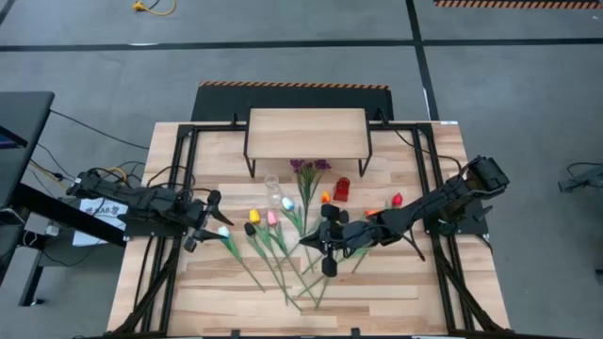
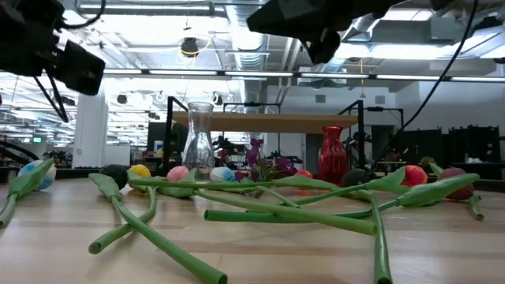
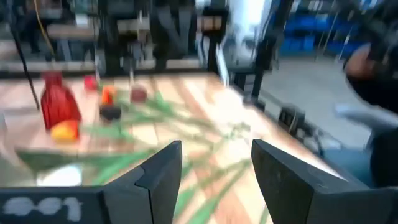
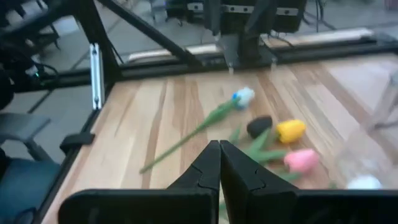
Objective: Pick and place flowers into a vace then onto a shelf
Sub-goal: Put the left white blue flower into the red flower vase
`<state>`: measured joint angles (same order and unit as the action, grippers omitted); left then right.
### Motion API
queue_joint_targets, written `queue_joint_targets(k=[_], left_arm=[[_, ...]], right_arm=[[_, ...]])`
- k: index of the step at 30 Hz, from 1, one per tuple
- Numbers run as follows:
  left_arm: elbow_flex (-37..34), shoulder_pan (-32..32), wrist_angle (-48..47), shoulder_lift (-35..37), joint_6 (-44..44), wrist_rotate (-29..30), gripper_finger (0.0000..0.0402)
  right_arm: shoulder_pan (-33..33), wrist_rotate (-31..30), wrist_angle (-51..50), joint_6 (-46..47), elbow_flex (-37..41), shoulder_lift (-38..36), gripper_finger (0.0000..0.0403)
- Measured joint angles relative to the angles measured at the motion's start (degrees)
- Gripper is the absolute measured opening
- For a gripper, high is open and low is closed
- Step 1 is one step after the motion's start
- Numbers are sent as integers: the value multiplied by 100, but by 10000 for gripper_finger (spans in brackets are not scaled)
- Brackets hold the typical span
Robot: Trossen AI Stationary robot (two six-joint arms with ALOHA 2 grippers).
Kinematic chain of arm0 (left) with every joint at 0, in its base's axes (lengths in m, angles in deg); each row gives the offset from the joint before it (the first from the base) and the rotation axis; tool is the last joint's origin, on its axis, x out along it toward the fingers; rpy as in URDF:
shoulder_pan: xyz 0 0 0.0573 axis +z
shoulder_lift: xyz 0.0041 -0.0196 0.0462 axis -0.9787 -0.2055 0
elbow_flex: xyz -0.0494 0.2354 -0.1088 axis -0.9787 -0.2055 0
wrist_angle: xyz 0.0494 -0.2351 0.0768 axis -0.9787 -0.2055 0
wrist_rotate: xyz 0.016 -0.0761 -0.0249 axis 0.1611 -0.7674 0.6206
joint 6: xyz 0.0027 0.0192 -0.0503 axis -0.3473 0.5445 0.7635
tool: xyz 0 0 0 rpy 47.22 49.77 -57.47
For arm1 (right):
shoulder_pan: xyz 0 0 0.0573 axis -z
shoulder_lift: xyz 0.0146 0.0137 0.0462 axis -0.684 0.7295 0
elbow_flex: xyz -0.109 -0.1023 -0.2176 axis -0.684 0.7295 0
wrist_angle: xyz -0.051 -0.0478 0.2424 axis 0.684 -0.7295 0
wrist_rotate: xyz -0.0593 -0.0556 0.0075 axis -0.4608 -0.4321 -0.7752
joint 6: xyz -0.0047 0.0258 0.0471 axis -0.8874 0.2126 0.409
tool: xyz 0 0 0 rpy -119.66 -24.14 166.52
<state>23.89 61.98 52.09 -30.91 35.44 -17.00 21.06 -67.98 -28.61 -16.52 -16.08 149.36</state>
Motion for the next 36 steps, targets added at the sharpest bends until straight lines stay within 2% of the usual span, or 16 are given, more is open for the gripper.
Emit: queue_joint_targets(k=[4,8,14,22,30,33,36], left_arm=[[305,-15,-588,-419,54,-30,185],[344,-278,-450,-877,146,-75,185],[345,-816,-264,-1763,332,238,185],[895,-1299,-751,-2892,411,774,185],[1319,-1508,-1050,-3895,448,915,185],[1444,-1536,-1065,-4205,446,921,185],[1540,-1539,-1075,-4462,446,921,185]], right_arm=[[10,-2,-359,13,-2,-170,0],[10,0,-683,13,-2,-321,0],[10,4,-1140,14,0,-433,0],[10,20,-1227,12,2,-433,0],[-1,22,-1151,158,2,-433,0],[-1,22,-1106,159,2,-433,12],[-1,20,-1083,161,2,-433,41]])
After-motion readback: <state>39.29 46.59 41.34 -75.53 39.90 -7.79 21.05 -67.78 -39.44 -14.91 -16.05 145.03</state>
